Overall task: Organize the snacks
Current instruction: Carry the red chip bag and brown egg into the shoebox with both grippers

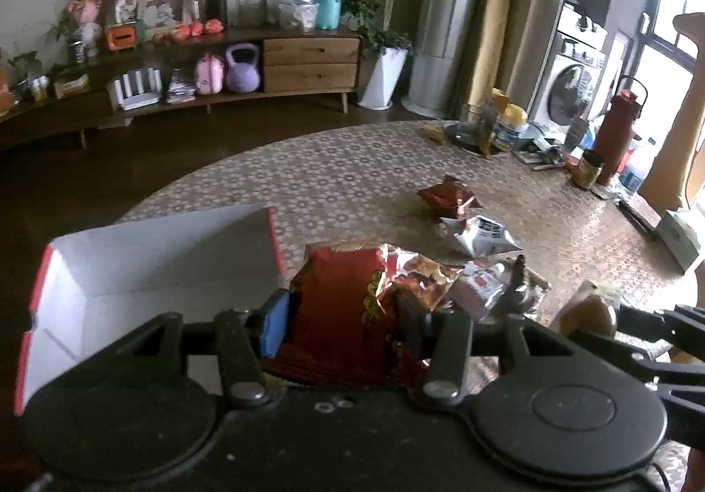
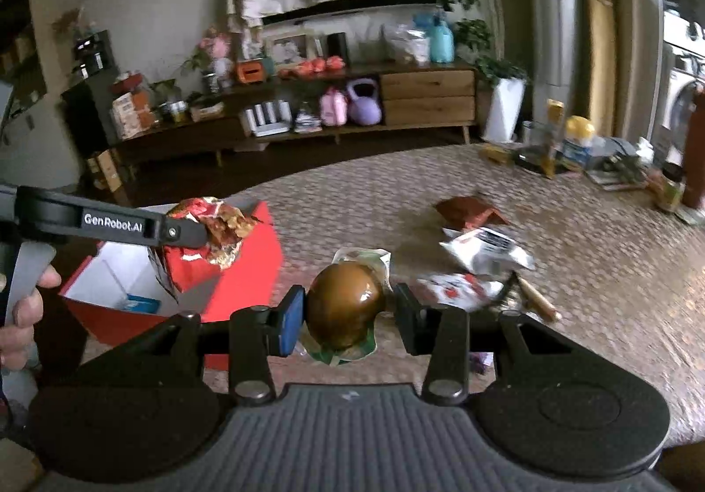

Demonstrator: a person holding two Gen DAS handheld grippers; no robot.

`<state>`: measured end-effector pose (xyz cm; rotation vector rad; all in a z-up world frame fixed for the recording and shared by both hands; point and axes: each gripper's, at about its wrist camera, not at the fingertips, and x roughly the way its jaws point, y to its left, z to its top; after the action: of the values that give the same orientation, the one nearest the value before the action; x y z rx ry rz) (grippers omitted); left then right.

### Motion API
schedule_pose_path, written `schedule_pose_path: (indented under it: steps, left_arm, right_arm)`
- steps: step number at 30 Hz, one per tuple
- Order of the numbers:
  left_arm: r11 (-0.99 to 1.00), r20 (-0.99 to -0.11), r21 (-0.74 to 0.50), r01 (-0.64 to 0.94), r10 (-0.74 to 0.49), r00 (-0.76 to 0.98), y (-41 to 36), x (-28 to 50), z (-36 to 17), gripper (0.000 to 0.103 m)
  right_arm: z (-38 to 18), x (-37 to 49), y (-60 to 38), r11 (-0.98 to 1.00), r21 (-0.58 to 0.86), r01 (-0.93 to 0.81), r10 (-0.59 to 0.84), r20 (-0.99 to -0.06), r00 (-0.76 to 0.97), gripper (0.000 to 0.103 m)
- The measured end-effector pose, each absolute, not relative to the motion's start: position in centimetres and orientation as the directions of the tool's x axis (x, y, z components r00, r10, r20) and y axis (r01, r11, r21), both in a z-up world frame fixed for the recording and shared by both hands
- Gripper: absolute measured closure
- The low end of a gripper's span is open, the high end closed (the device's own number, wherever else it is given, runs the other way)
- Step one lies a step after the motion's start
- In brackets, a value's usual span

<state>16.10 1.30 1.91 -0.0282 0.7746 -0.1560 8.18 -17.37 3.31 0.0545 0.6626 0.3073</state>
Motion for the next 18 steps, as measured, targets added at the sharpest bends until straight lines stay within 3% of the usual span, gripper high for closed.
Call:
schedule_pose_path:
  steps: [18]
  left_arm:
    - [0.998, -0.687, -0.070, -0.002, -0.046, 0.725, 10.8, 13.9, 2.5, 0.053]
  right_arm:
    - [4.1, 10.8, -6.4, 0.902, 0.126, -0.413, 0.400, -0.604, 0.689, 0.061]
